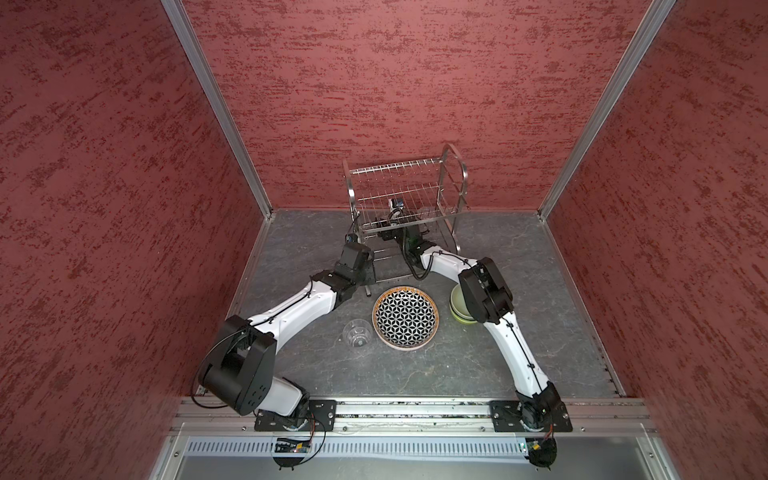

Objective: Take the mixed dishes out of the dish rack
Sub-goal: 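Pull the clear cup out of the rack with the right gripper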

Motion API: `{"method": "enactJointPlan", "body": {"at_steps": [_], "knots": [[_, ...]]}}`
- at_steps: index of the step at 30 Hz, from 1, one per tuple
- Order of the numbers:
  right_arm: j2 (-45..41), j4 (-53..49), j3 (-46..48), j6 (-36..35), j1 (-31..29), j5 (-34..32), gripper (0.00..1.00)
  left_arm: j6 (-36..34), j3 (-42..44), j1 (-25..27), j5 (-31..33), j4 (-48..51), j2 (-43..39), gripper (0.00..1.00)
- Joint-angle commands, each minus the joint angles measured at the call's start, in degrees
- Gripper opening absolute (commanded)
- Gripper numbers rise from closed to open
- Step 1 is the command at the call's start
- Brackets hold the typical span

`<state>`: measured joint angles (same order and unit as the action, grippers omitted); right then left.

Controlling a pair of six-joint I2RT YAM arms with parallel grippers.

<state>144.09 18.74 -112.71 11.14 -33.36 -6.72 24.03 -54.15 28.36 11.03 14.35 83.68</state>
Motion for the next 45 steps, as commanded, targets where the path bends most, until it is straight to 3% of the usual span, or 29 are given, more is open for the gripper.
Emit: {"method": "enactJointPlan", "body": {"at_steps": [1,2,6,9,12,15,26,33,38,45], "knots": [[-1.4,-4.1,1.6,1.3,0.0,-1.1,0.91,-4.1,-1.5,2.5,-8.8,0.2,0.6,0.07],[-1.4,-4.2,1.5,1.3,0.0,-1.2,0.98,-4.1,-1.5,2.5,-8.8,0.2,0.6,0.07],[-0.8,-4.4,0.7,1.5,0.2,-1.0,0.98,-4.1,-1.6,2.5,-9.2,0.2,0.8,0.07],[0.3,-5.8,-1.6,2.0,0.3,0.2,0.87,-4.0,-1.6,2.5,-9.3,0.2,0.8,0.07],[1.2,-6.4,-3.0,2.7,0.6,0.8,0.66,-4.0,-1.6,2.5,-9.3,0.2,0.8,0.07],[1.2,-6.8,-3.1,3.4,0.7,1.2,0.54,-4.0,-1.6,2.5,-9.5,0.1,0.8,0.07],[-4.9,-3.3,6.5,6.2,0.8,5.7,0.41,-3.5,-1.6,2.0,-9.7,-0.2,1.3,0.07],[-13.0,0.0,17.3,11.1,0.7,10.5,0.26,-3.1,-1.5,1.3,-9.2,0.1,-0.1,0.09],[-18.8,3.2,25.4,13.9,0.7,12.4,0.20,-2.4,-1.2,0.7,-9.2,-0.2,-1.2,0.15],[-25.2,5.7,33.0,17.2,0.7,15.2,0.18,-1.5,0.4,0.1,-8.5,-1.1,-4.0,0.34]]}}
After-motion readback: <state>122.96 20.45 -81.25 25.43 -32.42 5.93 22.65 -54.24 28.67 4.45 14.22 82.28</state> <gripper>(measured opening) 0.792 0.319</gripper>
